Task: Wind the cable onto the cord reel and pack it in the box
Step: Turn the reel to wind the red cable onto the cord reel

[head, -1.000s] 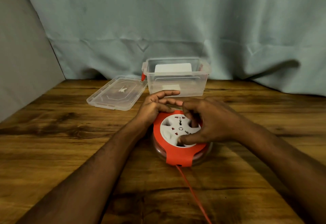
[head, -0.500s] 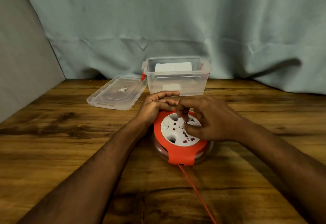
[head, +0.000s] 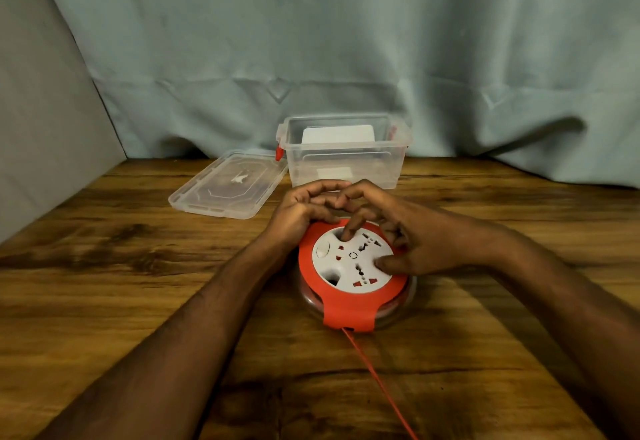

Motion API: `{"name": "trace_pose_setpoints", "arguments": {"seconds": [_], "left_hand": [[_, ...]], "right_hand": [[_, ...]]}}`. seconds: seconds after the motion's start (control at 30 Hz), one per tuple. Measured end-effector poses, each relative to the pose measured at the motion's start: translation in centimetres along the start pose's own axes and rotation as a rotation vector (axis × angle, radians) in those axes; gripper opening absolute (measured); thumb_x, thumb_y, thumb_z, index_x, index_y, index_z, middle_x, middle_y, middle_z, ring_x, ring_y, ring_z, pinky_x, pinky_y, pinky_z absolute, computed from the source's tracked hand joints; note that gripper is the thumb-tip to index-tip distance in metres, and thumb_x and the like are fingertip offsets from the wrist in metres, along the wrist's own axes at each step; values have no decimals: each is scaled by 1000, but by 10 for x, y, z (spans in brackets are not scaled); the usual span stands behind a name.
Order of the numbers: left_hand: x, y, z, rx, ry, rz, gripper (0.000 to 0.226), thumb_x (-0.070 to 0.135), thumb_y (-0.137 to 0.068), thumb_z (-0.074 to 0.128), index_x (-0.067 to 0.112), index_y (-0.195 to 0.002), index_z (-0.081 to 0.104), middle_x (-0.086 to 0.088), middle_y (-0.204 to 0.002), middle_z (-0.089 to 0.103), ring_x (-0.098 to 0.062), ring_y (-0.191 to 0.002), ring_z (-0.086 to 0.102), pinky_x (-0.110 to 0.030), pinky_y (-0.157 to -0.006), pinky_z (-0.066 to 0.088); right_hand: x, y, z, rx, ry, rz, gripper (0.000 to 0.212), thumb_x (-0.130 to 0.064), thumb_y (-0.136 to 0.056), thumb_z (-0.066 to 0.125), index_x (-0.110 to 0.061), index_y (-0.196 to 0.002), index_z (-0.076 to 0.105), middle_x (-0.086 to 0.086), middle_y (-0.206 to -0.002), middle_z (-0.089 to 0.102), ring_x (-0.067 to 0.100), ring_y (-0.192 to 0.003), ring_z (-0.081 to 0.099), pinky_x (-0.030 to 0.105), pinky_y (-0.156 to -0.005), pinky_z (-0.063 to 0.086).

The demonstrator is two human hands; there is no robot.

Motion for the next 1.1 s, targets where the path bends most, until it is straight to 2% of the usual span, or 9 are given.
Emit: {"name": "trace_pose_setpoints", "arguments": {"seconds": [0.07, 0.2, 0.33, 0.43, 0.5, 0.7, 0.83, 1.0, 1.1], "left_hand": [[0, 0, 1, 3, 12, -2, 51, -23, -81, 50, 9, -117, 65, -16, -99, 76, -23, -85, 77, -28, -70, 60], [-1, -1, 2, -5, 26, 0, 51, -23, -80, 50, 4, -121, 63, -21, -103, 74, -26, -88, 76, -31, -74, 61], [-2, -3, 0, -10, 6, 5, 52, -23, -79, 52, 6, -121, 64, -20, -101, 74, -25, -88, 76, -29, -75, 61], [-2, -4, 0, -12, -6, 11, 54, -23, -79, 51, 3, -125, 63, -23, -103, 73, -25, -88, 75, -31, -78, 61], [-3, -4, -1, -8, 8, 7, 56, -24, -78, 51, -1, -128, 61, -23, -101, 72, -25, -86, 75, -31, -78, 62], [-5, -4, -2, -8, 35, -22, 56, -23, -80, 51, -3, -132, 59, -23, -106, 72, -27, -87, 74, -32, -80, 61], [-5, -4, -2, 10, 36, -26, 55, -23, -80, 51, -3, -131, 59, -25, -108, 71, -27, -92, 72, -32, -84, 60], [-7, -4, -2, 15, 36, -41, 56, -23, -80, 50, -5, -132, 59, -23, -104, 72, -29, -92, 70, -30, -82, 60], [-8, -5, -4, 19, 51, -37, 56, -23, -79, 49, -5, -131, 59, -27, -106, 71, -35, -95, 68, -31, -81, 60]], "right_hand": [[0, 0, -2, 20, 15, 21, 91, -11, -81, 85, -45, -143, 28, -22, -126, 68, -10, -106, 63, 27, -78, 62], [-4, 0, -5, 24, 31, 46, 94, -15, -73, 90, -46, -136, 28, -22, -118, 71, -13, -97, 61, 15, -70, 52], [-12, 0, -5, 60, 101, 65, 93, -28, -66, 94, -47, -127, 27, -21, -110, 70, 3, -107, 62, 38, -83, 57], [-12, 1, -4, 115, 158, 91, 84, -45, -60, 95, -46, -114, 31, -18, -96, 71, 5, -96, 65, 43, -80, 58], [-13, 0, -3, 148, 210, 100, 73, -56, -57, 94, -43, -102, 38, -17, -86, 70, 1, -84, 64, 37, -71, 56], [-20, -3, 5, 228, 381, 23, 53, -72, -61, 80, -29, -63, 49, -13, -57, 53, 5, -54, 48, 24, -54, 32], [-19, -6, 14, 309, 362, 41, 57, -70, -67, 76, -21, -52, 49, -14, -42, 46, 6, -46, 47, 21, -52, 30], [-23, -10, 19, 395, 367, 47, 56, -65, -74, 71, -20, -50, 50, -8, -44, 48, 5, -52, 55, 26, -55, 34], [-27, -7, 15, 381, 359, -44, 35, -54, -82, 75, -32, -63, 54, -15, -49, 51, 0, -50, 49, 17, -55, 28]]}}
Point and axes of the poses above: each hand's wrist, its own y-axis away from the middle knuckle, its own z-axis out of the palm, x = y × z, the point moved 6 cm from there along -y, towards the middle knuckle
